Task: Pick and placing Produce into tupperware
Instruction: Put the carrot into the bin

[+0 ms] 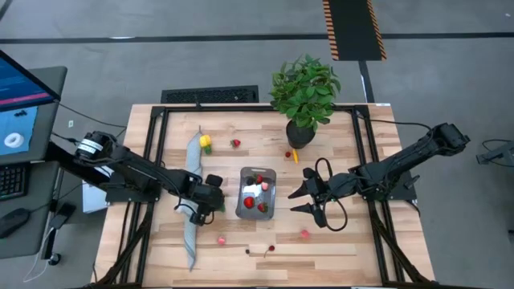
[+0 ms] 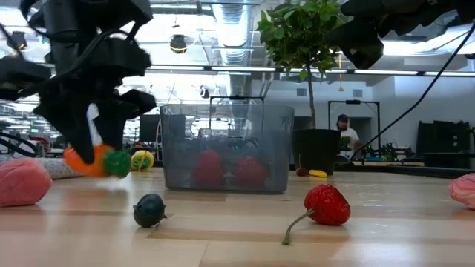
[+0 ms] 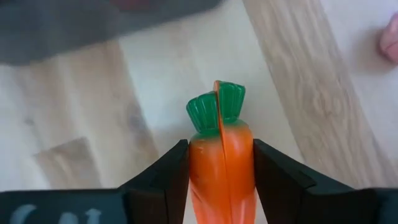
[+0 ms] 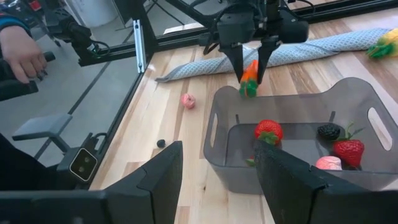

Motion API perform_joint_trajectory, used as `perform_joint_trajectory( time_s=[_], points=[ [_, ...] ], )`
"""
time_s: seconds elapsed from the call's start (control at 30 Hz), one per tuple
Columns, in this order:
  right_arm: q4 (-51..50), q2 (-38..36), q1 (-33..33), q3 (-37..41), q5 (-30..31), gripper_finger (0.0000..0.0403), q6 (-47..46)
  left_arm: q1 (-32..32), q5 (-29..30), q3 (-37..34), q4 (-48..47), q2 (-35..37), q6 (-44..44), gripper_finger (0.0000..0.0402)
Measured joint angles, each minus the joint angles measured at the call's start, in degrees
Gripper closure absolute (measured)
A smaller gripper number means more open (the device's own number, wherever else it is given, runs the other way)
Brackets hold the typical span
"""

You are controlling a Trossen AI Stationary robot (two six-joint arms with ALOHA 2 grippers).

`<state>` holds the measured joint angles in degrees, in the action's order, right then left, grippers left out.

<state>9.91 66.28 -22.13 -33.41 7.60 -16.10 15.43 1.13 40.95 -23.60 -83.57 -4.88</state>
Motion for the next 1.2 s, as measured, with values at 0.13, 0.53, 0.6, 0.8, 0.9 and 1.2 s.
perform_joint_trajectory(
  time_s=[0.13, 0.53, 0.6, 0.8, 0.9, 1.2],
  points=[
    [0.0, 0.0, 0.0, 0.0, 0.0, 0.0182, 0.0, -1.0, 1.7, 3.3, -5.2, 0.0, -0.5, 0.0259],
    [-0.1, 0.0, 0.0, 0.0, 0.0, 0.0182, 0.5, -4.4, 8.1, 13.9, -15.9, 0.1, -3.5, 0.0259],
    [-0.1, 0.0, 0.0, 0.0, 0.0, 0.0182, 0.6, -5.1, 8.6, 16.1, -15.7, 0.1, -4.4, 0.0259],
    [-0.2, 0.0, 0.0, 0.0, 0.0, 0.0182, 1.4, -7.7, 7.6, 20.9, -10.4, 0.1, -7.2, 0.0259],
    [-0.4, 0.0, 0.0, 0.0, 0.0, 0.0182, 1.6, -9.5, 4.7, 22.0, -6.5, 0.1, -8.4, 0.0259],
    [-0.5, 0.0, 0.0, 0.0, 0.0, 0.0182, 1.6, -13.0, -5.2, 22.1, 1.8, -7.3, -8.7, 0.0260]
  ],
)
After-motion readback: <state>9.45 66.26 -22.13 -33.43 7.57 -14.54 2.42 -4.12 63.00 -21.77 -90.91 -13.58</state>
